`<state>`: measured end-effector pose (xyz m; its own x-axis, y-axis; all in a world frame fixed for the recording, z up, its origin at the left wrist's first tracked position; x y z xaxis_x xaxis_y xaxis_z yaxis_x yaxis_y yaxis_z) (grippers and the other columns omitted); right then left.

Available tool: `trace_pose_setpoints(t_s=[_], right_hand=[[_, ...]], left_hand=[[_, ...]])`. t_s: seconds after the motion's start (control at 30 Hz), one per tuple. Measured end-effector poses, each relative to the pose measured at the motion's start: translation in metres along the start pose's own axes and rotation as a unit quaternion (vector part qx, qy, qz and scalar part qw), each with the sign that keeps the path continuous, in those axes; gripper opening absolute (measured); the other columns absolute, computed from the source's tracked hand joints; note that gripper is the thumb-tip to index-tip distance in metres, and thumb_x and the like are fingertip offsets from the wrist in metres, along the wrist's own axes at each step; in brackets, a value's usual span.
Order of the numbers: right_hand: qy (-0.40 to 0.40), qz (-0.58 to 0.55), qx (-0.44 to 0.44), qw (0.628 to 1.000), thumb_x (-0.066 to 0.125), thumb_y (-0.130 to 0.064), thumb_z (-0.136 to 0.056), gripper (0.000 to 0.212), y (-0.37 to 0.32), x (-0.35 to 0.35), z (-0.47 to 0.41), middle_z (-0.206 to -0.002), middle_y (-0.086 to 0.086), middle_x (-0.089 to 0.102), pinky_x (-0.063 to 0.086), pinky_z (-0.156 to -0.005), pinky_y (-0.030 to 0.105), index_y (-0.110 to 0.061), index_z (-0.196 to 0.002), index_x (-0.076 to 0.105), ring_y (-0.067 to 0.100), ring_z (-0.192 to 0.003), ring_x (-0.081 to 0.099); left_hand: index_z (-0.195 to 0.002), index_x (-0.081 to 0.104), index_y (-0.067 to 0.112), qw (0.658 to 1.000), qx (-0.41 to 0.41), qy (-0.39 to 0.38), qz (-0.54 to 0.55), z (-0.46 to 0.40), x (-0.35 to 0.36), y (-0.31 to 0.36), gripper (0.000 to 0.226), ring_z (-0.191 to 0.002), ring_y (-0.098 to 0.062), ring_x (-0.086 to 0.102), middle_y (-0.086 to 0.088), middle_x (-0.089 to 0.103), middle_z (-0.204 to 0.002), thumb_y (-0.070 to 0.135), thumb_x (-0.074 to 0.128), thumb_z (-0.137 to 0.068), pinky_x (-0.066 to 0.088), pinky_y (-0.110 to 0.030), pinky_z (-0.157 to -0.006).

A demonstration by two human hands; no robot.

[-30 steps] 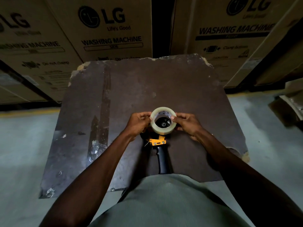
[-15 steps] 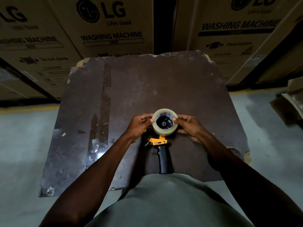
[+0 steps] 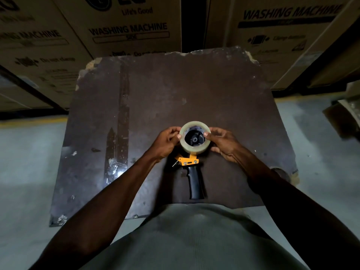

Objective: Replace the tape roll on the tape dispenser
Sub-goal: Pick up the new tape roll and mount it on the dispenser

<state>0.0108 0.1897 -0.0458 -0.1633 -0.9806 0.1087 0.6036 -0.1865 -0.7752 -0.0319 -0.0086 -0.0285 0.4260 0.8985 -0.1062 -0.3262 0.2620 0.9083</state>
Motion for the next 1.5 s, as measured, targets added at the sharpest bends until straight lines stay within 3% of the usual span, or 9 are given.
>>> trace_pose_setpoints(t_s=[0.17, 0.27, 0.5, 0.67, 0.83, 1.0, 1.2, 1.33, 1.5], right_hand=[[-0.001, 0.004, 0.004, 1.000, 0.073, -0.019, -0.089, 0.019, 0.000, 0.001, -0.004, -0.113, 0.009, 0.072, 0.048, -0.102, 0.049, -0.021, -0.107, 0.067, 0.026, -0.114, 0.067], [-0.004, 0.008, 0.003, 1.000, 0.069, -0.017, -0.093, 0.014, -0.002, 0.003, -0.002, -0.109, 0.006, 0.069, 0.051, -0.093, 0.042, -0.021, -0.106, 0.063, 0.021, -0.106, 0.064], [-0.027, 0.034, 0.001, 0.999, 0.065, -0.020, -0.096, 0.024, -0.007, 0.004, 0.000, -0.117, 0.005, 0.068, 0.047, -0.083, 0.031, -0.019, -0.120, 0.063, 0.015, -0.106, 0.062], [-0.036, 0.054, -0.012, 0.998, 0.064, -0.018, -0.096, 0.016, -0.001, 0.004, 0.000, -0.101, -0.006, 0.072, 0.046, -0.082, 0.032, -0.026, -0.110, 0.065, 0.008, -0.093, 0.065], [-0.045, 0.027, 0.000, 0.999, 0.068, -0.024, -0.093, 0.021, 0.002, 0.003, -0.002, -0.121, 0.002, 0.072, 0.045, -0.108, 0.051, -0.031, -0.113, 0.071, 0.022, -0.120, 0.064], [-0.047, 0.008, 0.005, 0.999, 0.058, -0.016, -0.100, 0.033, -0.006, 0.002, -0.003, -0.116, 0.005, 0.070, 0.058, -0.067, 0.020, -0.012, -0.133, 0.059, 0.007, -0.097, 0.069], [-0.026, 0.018, 0.013, 0.999, 0.058, -0.017, -0.100, 0.033, -0.003, -0.003, -0.008, -0.111, 0.005, 0.072, 0.056, -0.079, 0.031, -0.008, -0.132, 0.060, 0.016, -0.101, 0.068], [-0.012, 0.000, 0.012, 1.000, 0.055, -0.008, -0.100, 0.032, 0.019, 0.000, -0.005, -0.091, -0.010, 0.076, 0.056, -0.062, 0.018, -0.013, -0.131, 0.059, 0.000, -0.081, 0.072], [-0.008, -0.006, 0.008, 1.000, 0.056, -0.008, -0.100, 0.033, 0.022, -0.003, -0.012, -0.091, -0.013, 0.075, 0.055, -0.059, 0.015, -0.017, -0.131, 0.059, -0.005, -0.077, 0.071]], left_hand=[[-0.127, 0.051, 0.006, 1.000, 0.014, -0.007, -0.021, -0.003, 0.001, -0.002, 0.027, -0.108, -0.018, 0.065, -0.008, 0.067, -0.117, 0.013, 0.051, -0.101, 0.051, -0.037, -0.101], [-0.127, 0.050, 0.011, 0.998, 0.029, -0.009, -0.058, -0.003, 0.002, -0.003, 0.035, -0.117, -0.021, 0.064, -0.008, 0.066, -0.123, 0.026, 0.051, -0.096, 0.047, -0.044, -0.107], [-0.131, 0.048, 0.014, 0.995, 0.049, -0.013, -0.088, 0.000, 0.006, 0.001, 0.036, -0.122, -0.019, 0.061, -0.008, 0.064, -0.128, 0.030, 0.048, -0.099, 0.045, -0.048, -0.109], [-0.128, 0.046, 0.012, 0.995, 0.054, -0.019, -0.086, -0.001, 0.008, -0.005, 0.029, -0.126, -0.020, 0.059, -0.010, 0.063, -0.131, 0.017, 0.049, -0.100, 0.043, -0.047, -0.112], [-0.131, 0.047, 0.013, 0.992, 0.067, -0.010, -0.110, -0.003, 0.009, -0.002, 0.033, -0.122, -0.017, 0.061, -0.008, 0.065, -0.128, 0.023, 0.049, -0.100, 0.047, -0.042, -0.107], [-0.122, 0.049, 0.011, 0.981, 0.076, 0.017, -0.176, -0.012, 0.005, 0.004, 0.023, -0.111, -0.019, 0.065, -0.006, 0.068, -0.120, 0.024, 0.047, -0.103, 0.052, -0.040, -0.096], [-0.117, 0.046, 0.010, 0.972, 0.071, 0.000, -0.223, -0.024, 0.013, 0.001, 0.021, -0.105, -0.025, 0.063, -0.014, 0.065, -0.114, 0.026, 0.044, -0.103, 0.047, -0.032, -0.083], [-0.111, 0.050, 0.008, 0.952, 0.089, 0.027, -0.292, -0.018, 0.011, -0.013, 0.023, -0.115, -0.032, 0.051, -0.016, 0.056, -0.116, 0.024, 0.049, -0.095, 0.044, -0.039, -0.095], [-0.117, 0.051, 0.012, 0.956, 0.068, 0.031, -0.285, -0.014, 0.009, -0.017, 0.025, -0.121, -0.024, 0.044, -0.011, 0.052, -0.123, 0.025, 0.052, -0.095, 0.039, -0.031, -0.098]])
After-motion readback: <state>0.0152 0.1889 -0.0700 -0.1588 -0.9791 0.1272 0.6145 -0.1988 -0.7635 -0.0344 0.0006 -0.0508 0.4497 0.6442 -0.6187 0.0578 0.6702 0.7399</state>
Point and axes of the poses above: each hand's wrist, its own z-axis away from the middle knuckle, its own x-axis out of the palm, y = z × x, the point moved 9 cm from there along -z, towards the middle knuckle
